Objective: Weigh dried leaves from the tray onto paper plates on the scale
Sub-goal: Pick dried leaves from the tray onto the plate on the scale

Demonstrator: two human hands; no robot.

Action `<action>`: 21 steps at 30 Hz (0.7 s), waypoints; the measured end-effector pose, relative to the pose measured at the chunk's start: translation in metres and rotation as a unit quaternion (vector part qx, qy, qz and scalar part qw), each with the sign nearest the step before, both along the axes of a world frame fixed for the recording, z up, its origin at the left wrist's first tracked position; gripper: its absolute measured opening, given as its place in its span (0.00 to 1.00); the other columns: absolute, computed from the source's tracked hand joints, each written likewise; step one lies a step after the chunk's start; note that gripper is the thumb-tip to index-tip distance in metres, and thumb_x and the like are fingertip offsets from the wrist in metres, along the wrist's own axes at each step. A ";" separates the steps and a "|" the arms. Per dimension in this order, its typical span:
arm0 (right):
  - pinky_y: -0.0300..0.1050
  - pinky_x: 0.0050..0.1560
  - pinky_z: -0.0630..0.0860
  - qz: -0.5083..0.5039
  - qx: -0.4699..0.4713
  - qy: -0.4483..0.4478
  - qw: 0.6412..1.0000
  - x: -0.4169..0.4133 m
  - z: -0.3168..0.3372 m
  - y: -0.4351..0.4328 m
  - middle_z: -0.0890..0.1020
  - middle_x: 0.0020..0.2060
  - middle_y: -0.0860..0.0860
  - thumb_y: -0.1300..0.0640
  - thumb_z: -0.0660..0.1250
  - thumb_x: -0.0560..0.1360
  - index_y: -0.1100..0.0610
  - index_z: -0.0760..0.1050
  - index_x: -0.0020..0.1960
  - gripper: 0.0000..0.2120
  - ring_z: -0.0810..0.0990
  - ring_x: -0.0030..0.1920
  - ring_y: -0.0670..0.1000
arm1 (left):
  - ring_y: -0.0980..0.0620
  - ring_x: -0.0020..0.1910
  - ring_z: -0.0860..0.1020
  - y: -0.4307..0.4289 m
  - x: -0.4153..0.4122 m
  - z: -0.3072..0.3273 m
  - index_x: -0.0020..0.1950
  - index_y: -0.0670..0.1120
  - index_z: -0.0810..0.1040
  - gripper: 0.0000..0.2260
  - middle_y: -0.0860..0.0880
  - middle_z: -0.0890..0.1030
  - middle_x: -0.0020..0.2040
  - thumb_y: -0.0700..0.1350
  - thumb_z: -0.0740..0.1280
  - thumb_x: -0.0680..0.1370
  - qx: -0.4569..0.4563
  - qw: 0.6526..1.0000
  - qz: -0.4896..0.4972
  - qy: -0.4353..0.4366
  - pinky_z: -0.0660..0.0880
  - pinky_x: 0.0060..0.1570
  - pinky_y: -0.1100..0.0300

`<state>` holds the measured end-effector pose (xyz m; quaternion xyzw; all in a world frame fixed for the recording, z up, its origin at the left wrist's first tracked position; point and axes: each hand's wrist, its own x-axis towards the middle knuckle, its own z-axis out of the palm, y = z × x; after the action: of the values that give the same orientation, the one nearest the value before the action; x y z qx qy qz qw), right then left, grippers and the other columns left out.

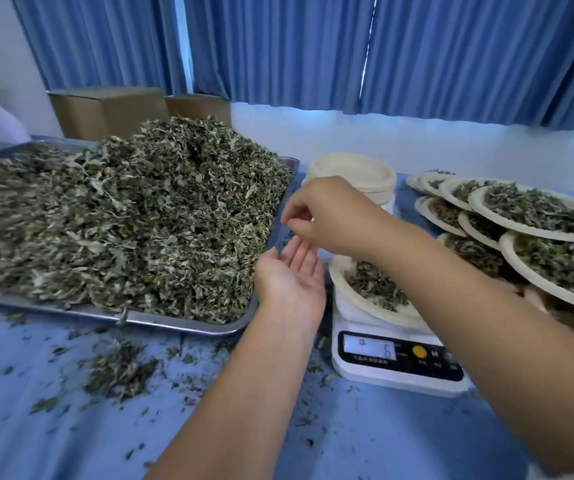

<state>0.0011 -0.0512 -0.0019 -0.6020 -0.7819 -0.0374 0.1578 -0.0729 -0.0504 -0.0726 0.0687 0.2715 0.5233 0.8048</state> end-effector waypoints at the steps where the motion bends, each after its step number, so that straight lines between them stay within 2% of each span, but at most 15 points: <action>1: 0.41 0.48 0.74 0.013 -0.009 -0.009 1.000 -0.010 -0.001 0.012 0.85 0.45 0.50 0.61 0.65 0.75 0.55 0.83 0.50 0.09 0.81 0.45 0.49 | 0.45 0.70 0.69 0.001 -0.001 0.001 0.57 0.38 0.75 0.19 0.40 0.73 0.67 0.49 0.49 0.83 -0.008 1.000 0.005 -0.007 0.62 0.69 0.53; 3: 0.40 0.47 0.74 0.038 -0.038 -0.032 0.998 -0.027 -0.005 0.036 0.85 0.46 0.51 0.62 0.66 0.74 0.56 0.83 0.51 0.09 0.82 0.46 0.49 | 0.47 0.71 0.68 0.002 -0.001 0.003 0.58 0.44 0.76 0.17 0.44 0.74 0.67 0.48 0.51 0.83 -0.020 1.000 0.008 -0.019 0.62 0.69 0.57; 5: 0.42 0.50 0.75 0.056 -0.072 -0.068 0.994 -0.040 -0.011 0.058 0.85 0.48 0.51 0.61 0.68 0.74 0.57 0.82 0.54 0.10 0.82 0.49 0.50 | 0.48 0.70 0.68 0.002 -0.003 0.004 0.60 0.44 0.76 0.16 0.46 0.73 0.67 0.47 0.52 0.83 -0.025 0.999 0.000 -0.023 0.62 0.68 0.58; 8: 0.44 0.53 0.76 0.064 -0.124 -0.134 0.981 -0.051 -0.021 0.085 0.82 0.55 0.51 0.56 0.72 0.73 0.55 0.77 0.63 0.18 0.79 0.53 0.53 | 0.48 0.67 0.71 0.002 -0.006 0.008 0.47 0.41 0.75 0.16 0.43 0.75 0.64 0.49 0.53 0.83 -0.042 0.999 -0.011 -0.032 0.64 0.69 0.53; 10: 0.44 0.53 0.75 0.062 -0.158 -0.172 0.970 -0.052 -0.029 0.098 0.79 0.58 0.52 0.55 0.73 0.72 0.54 0.74 0.67 0.24 0.78 0.55 0.54 | 0.48 0.63 0.75 0.001 -0.008 0.010 0.45 0.40 0.74 0.17 0.44 0.79 0.56 0.49 0.53 0.83 -0.061 0.997 -0.009 -0.039 0.68 0.65 0.55; 11: 0.43 0.52 0.74 0.062 -0.171 -0.184 0.966 -0.053 -0.032 0.102 0.79 0.59 0.52 0.56 0.73 0.72 0.53 0.73 0.67 0.25 0.77 0.55 0.54 | 0.50 0.56 0.78 0.000 -0.009 0.012 0.44 0.41 0.74 0.16 0.45 0.81 0.48 0.49 0.54 0.83 -0.065 0.997 -0.009 -0.037 0.73 0.58 0.58; 12: 0.42 0.50 0.73 0.065 -0.179 -0.192 0.963 -0.053 -0.035 0.105 0.79 0.59 0.52 0.57 0.73 0.72 0.53 0.74 0.67 0.24 0.77 0.54 0.53 | 0.53 0.46 0.81 0.000 -0.008 0.013 0.42 0.43 0.74 0.16 0.47 0.81 0.38 0.49 0.54 0.83 -0.066 0.997 -0.012 -0.033 0.76 0.46 0.63; 13: 0.41 0.48 0.72 0.068 -0.180 -0.196 0.962 -0.053 -0.037 0.107 0.79 0.58 0.52 0.57 0.73 0.72 0.54 0.75 0.65 0.22 0.77 0.52 0.52 | 0.56 0.33 0.79 0.000 -0.008 0.013 0.39 0.45 0.73 0.16 0.50 0.78 0.29 0.49 0.54 0.82 -0.071 0.997 -0.012 -0.032 0.74 0.33 0.68; 14: 0.40 0.46 0.71 0.071 -0.177 -0.197 0.962 -0.054 -0.039 0.108 0.80 0.57 0.52 0.59 0.72 0.72 0.54 0.77 0.63 0.20 0.76 0.48 0.51 | 0.58 0.25 0.75 -0.001 -0.008 0.014 0.37 0.46 0.72 0.17 0.52 0.75 0.23 0.49 0.54 0.82 -0.075 0.997 -0.009 -0.028 0.70 0.24 0.71; 15: 0.39 0.44 0.69 0.074 -0.172 -0.196 0.962 -0.055 -0.041 0.108 0.81 0.55 0.52 0.59 0.72 0.72 0.55 0.78 0.61 0.18 0.75 0.46 0.49 | 0.58 0.23 0.72 -0.001 -0.009 0.014 0.36 0.47 0.71 0.17 0.53 0.74 0.21 0.48 0.53 0.82 -0.078 0.997 -0.007 -0.023 0.67 0.21 0.73; 16: 0.39 0.43 0.68 0.078 -0.167 -0.195 0.963 -0.055 -0.041 0.108 0.82 0.54 0.52 0.60 0.72 0.72 0.55 0.79 0.60 0.17 0.74 0.44 0.48 | 0.58 0.24 0.73 -0.002 -0.009 0.014 0.37 0.47 0.72 0.17 0.53 0.75 0.22 0.48 0.53 0.82 -0.078 0.997 -0.007 -0.022 0.68 0.21 0.73; 17: 0.38 0.43 0.68 0.081 -0.163 -0.190 0.965 -0.055 -0.041 0.107 0.82 0.52 0.52 0.61 0.72 0.72 0.55 0.80 0.59 0.16 0.74 0.43 0.48 | 0.57 0.28 0.75 -0.002 -0.009 0.014 0.38 0.46 0.73 0.16 0.52 0.77 0.26 0.48 0.53 0.82 -0.075 0.997 -0.009 -0.027 0.71 0.26 0.70; 19: 0.37 0.41 0.69 0.085 -0.148 -0.153 0.973 -0.051 -0.037 0.104 0.83 0.47 0.50 0.61 0.72 0.71 0.55 0.82 0.56 0.13 0.75 0.40 0.46 | 0.52 0.45 0.80 -0.002 -0.008 0.014 0.44 0.43 0.75 0.16 0.47 0.81 0.43 0.49 0.53 0.82 -0.064 0.997 -0.007 -0.031 0.76 0.49 0.60; 20: 0.36 0.39 0.68 0.087 -0.133 -0.118 0.980 -0.049 -0.034 0.102 0.83 0.42 0.47 0.60 0.72 0.71 0.54 0.83 0.54 0.12 0.75 0.37 0.45 | 0.49 0.56 0.78 -0.002 -0.008 0.014 0.47 0.41 0.75 0.17 0.44 0.80 0.52 0.50 0.53 0.83 -0.065 0.997 -0.007 -0.032 0.72 0.61 0.56; 21: 0.35 0.38 0.67 0.087 -0.117 -0.079 0.986 -0.047 -0.031 0.100 0.82 0.40 0.46 0.59 0.73 0.72 0.54 0.83 0.54 0.11 0.74 0.37 0.44 | 0.47 0.62 0.75 -0.001 -0.009 0.014 0.49 0.39 0.75 0.18 0.42 0.78 0.59 0.51 0.53 0.83 -0.068 0.997 -0.009 -0.037 0.67 0.67 0.54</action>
<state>-0.0462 0.0488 -0.0333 -0.5411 -0.8403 0.0207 0.0263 -0.0815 -0.0514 -0.0583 -0.0027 0.2761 0.4985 0.8217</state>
